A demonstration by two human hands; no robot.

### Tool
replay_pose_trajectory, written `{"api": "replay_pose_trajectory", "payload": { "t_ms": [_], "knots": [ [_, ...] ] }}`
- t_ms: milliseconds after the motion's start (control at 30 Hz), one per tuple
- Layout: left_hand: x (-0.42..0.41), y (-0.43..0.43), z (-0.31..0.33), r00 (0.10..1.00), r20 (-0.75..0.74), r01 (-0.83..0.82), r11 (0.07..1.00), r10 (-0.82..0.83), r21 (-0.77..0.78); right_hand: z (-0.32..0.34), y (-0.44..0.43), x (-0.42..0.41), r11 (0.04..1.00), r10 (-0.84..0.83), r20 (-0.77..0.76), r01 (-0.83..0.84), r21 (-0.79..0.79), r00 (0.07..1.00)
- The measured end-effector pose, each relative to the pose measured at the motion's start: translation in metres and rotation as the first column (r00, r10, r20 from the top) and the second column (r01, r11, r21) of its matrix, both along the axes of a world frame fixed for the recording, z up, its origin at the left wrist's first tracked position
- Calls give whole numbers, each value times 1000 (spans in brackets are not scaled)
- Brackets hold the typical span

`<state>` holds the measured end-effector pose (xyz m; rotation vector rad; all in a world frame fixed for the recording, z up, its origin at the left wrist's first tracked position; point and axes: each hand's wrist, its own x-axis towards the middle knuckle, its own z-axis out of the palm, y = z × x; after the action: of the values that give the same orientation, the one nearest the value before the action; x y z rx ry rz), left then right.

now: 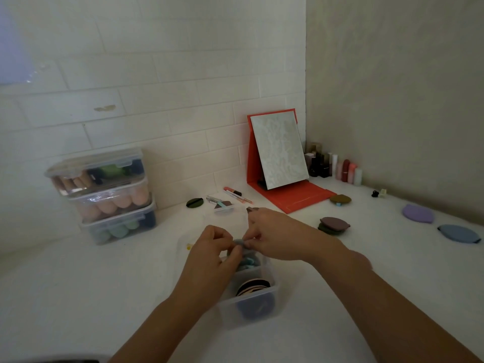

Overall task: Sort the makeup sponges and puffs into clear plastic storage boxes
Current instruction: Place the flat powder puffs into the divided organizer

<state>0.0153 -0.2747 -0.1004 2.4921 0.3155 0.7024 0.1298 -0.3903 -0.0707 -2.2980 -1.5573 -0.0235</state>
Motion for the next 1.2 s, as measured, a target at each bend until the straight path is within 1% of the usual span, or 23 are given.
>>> {"api": "replay_pose_trajectory", "payload": {
  "t_ms": [67, 167, 300, 400, 500, 567, 600, 667, 733, 767, 833, 900, 933, 1000, 1033, 1100, 1133, 1200],
  "knots": [
    [0, -1, 0, 1000, 5, 23, 1000, -23, 16, 2, -3, 0, 1000, -13, -14, 13, 3, 1000],
    [-1, -2, 2, 999, -12, 34, 998, -33, 44, 8, -5, -1, 998, -41, 12, 40, 38, 999],
    [-1, -6, 3, 999, -34, 28, 997, -26, 73, 12, -7, -2, 998, -68, 66, 67, 8, 995],
    [-2, -10, 4, 999, -46, 17, 997, -13, 69, 13, -6, -7, 997, -63, 171, 69, -35, 983],
    [-1, -11, 6, 997, -72, 5, 997, 1, 73, 14, 3, -16, 991, -44, 344, 84, -102, 938],
    [-2, -11, 7, 996, -84, 2, 997, 4, 81, 15, 8, -17, 981, -38, 389, 108, -161, 920],
    [-2, -12, 7, 996, -89, 5, 996, 3, 94, 16, 10, -16, 973, -54, 353, 129, -192, 934],
    [-1, -12, 8, 995, -104, 9, 992, 4, 124, 18, 12, -13, 945, -84, 207, 144, -294, 975],
    [0, -12, 8, 993, -115, 10, 991, 5, 130, 22, 11, -9, 924, -71, 85, 97, -370, 994],
    [1, -11, 7, 993, -117, 10, 992, 5, 125, 25, 9, -8, 924, -57, 40, 68, -376, 998],
    [2, -9, 5, 992, -129, 13, 994, 1, 107, 29, -1, -8, 939, -59, -76, 29, -342, 995],
    [3, -7, 3, 989, -147, 26, 995, -11, 98, 28, -15, -6, 971, -90, -219, 37, -237, 971],
    [3, -7, 3, 986, -163, 38, 995, -22, 96, 26, -24, -4, 986, -110, -272, 70, -152, 956],
    [3, -6, 3, 984, -169, 66, 993, -50, 95, 18, -45, 5, 979, -191, -272, 202, 15, 943],
    [3, -6, 3, 985, -162, 76, 992, -59, 103, 13, -57, 12, 955, -255, -251, 283, 84, 934],
    [3, -8, 4, 985, -160, 83, 988, -62, 130, 1, -84, 27, 877, -396, -218, 438, 198, 892],
    [4, -9, 4, 985, -160, 84, 987, -62, 139, -5, -97, 34, 824, -475, -200, 513, 241, 857],
    [5, -9, 3, 985, -162, 81, 987, -57, 142, -17, -124, 51, 698, -632, -169, 650, 300, 756]
  ]
}}
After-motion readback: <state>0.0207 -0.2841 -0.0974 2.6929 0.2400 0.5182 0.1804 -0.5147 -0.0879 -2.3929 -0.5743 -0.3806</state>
